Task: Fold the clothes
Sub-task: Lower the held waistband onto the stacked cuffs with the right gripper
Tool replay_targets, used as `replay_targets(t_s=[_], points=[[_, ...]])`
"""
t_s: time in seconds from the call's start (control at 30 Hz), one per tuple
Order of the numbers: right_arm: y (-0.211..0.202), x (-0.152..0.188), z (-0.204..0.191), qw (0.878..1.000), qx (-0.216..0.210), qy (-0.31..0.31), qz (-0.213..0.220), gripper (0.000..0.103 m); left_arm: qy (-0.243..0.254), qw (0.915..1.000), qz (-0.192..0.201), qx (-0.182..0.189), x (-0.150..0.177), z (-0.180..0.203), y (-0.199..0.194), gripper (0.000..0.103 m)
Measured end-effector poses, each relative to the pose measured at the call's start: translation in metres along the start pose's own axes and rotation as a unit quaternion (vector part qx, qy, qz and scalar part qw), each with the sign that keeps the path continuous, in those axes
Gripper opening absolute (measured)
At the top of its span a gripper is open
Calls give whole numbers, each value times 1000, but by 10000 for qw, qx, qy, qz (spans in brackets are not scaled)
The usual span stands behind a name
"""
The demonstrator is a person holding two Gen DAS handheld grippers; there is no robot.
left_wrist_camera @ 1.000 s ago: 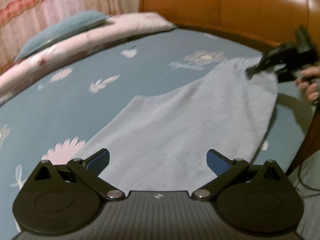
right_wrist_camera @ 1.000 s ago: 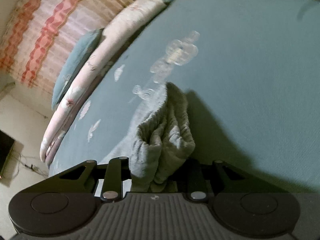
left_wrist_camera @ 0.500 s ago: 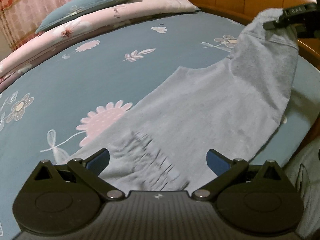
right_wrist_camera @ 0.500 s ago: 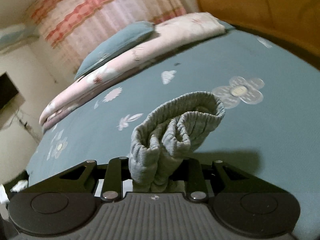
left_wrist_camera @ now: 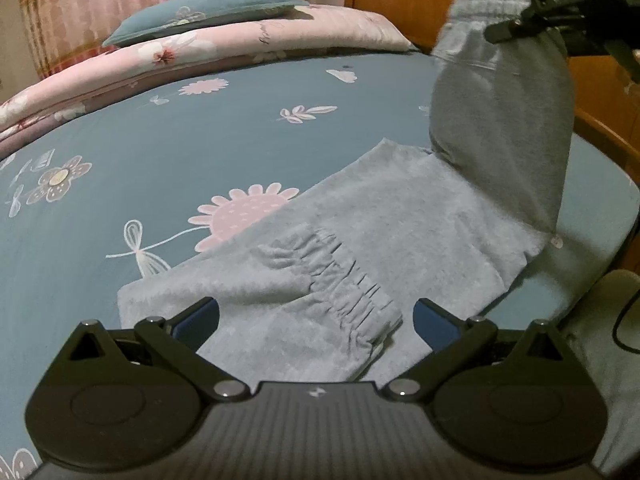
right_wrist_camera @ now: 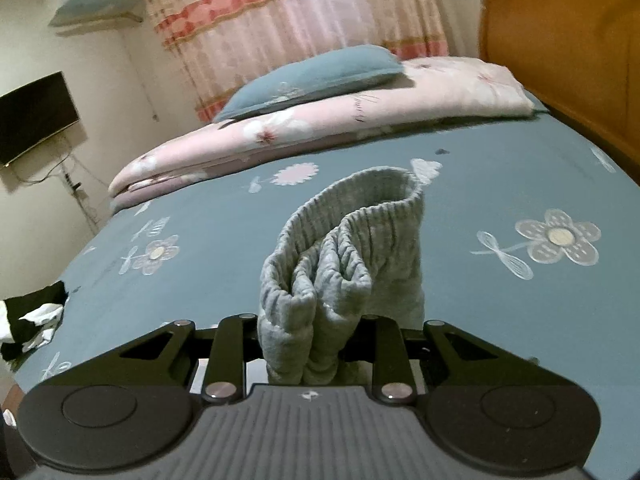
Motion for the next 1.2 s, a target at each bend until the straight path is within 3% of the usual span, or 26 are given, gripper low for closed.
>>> replay_targets(t_s=[0.33, 0.63, 0.93, 1.2], points=[[9, -13, -74, 9988, -393, -290, -56, 29, -213, 9995, 234, -12, 13, -24, -31, 102], [20, 2, -140, 9928, -719, -939, -163, 29, -220, 9995, 50, 219, 20, -34, -47, 102], [27, 31, -196, 9804, -934, -1723, -193, 29, -367, 9993, 89, -52, 30, -43, -69, 102], [23, 69, -242, 9560, -941, -2777, 9, 29, -484, 9987, -42, -163, 45, -58, -81, 102]])
Point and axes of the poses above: each gripper's, at about its wrist camera, not at the fingertips, and y roughly the way its jaws point, z to its right, x to its underside, the point moved 1 cm from there along y, roughly the way its jaws point, and after that the axes turned 11 degrees about x, right-handed, at the moved point
